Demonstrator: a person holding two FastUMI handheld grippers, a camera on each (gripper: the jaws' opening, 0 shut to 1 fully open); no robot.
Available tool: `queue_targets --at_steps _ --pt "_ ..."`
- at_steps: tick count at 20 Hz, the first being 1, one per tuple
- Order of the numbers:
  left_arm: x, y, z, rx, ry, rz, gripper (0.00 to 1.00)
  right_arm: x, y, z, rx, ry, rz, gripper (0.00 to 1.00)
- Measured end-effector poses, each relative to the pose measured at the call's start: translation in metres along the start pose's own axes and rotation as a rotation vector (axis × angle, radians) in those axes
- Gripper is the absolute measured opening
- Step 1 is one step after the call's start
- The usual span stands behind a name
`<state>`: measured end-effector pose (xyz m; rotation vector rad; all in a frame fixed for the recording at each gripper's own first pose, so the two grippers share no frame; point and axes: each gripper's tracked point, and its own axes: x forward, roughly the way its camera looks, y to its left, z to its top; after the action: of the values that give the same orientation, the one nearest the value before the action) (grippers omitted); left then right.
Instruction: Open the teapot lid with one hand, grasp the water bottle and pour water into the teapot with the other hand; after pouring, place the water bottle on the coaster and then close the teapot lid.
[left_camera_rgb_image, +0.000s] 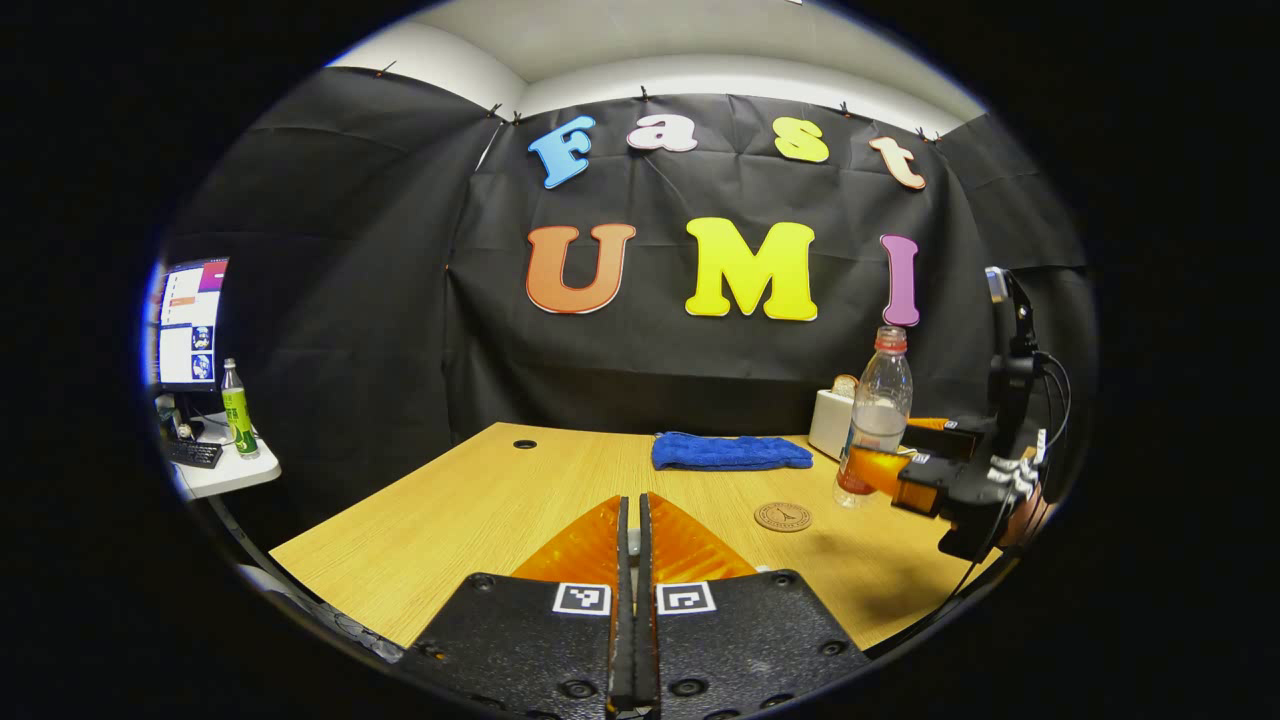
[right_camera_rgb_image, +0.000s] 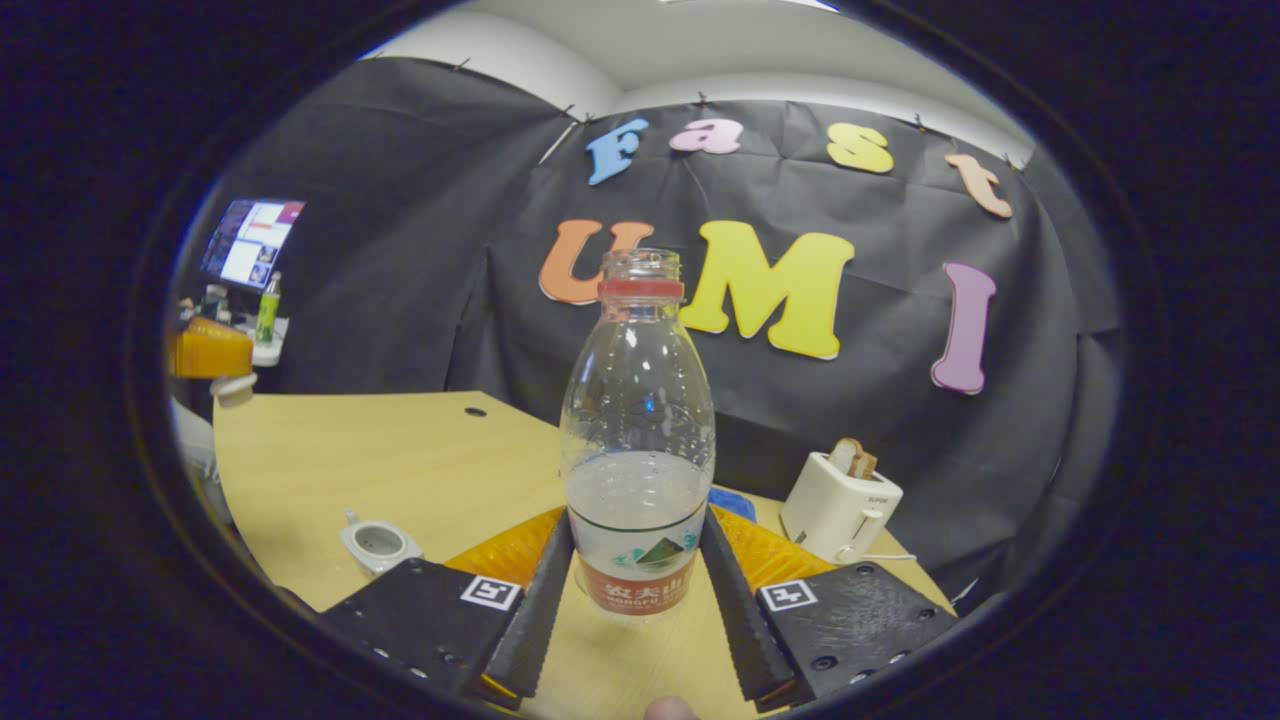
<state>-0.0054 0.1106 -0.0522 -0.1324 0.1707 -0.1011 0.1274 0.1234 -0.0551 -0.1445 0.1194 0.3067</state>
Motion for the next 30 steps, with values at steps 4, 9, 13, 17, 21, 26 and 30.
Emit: queue_targets --at_steps 4,9,13,17,21,26,30 --pt "0.000 -0.002 0.003 0.008 -0.012 0.005 0.03 0.035 -0.016 -0.005 0.085 0.020 0.011 0.72" --pt "0.001 0.007 0.000 0.009 -0.003 0.033 0.03 0.083 -0.017 -0.027 0.150 0.058 0.028 0.72" --pt "0.003 0.016 -0.007 0.001 0.010 0.056 0.03 0.111 -0.011 -0.056 0.183 0.117 0.039 0.72" --pt "0.006 0.015 -0.011 0.006 0.025 0.059 0.03 0.122 -0.007 -0.073 0.210 0.145 0.041 0.72" --pt "0.009 0.015 -0.016 0.010 0.036 0.057 0.03 0.125 -0.004 -0.079 0.190 0.151 0.038 0.72" --pt "0.007 0.020 -0.014 0.005 0.031 0.070 0.03 0.126 -0.003 -0.082 0.159 0.156 0.018 0.75" --pt "0.008 0.024 -0.016 0.026 0.040 0.088 0.03 0.124 -0.001 -0.087 0.158 0.167 0.020 0.78"
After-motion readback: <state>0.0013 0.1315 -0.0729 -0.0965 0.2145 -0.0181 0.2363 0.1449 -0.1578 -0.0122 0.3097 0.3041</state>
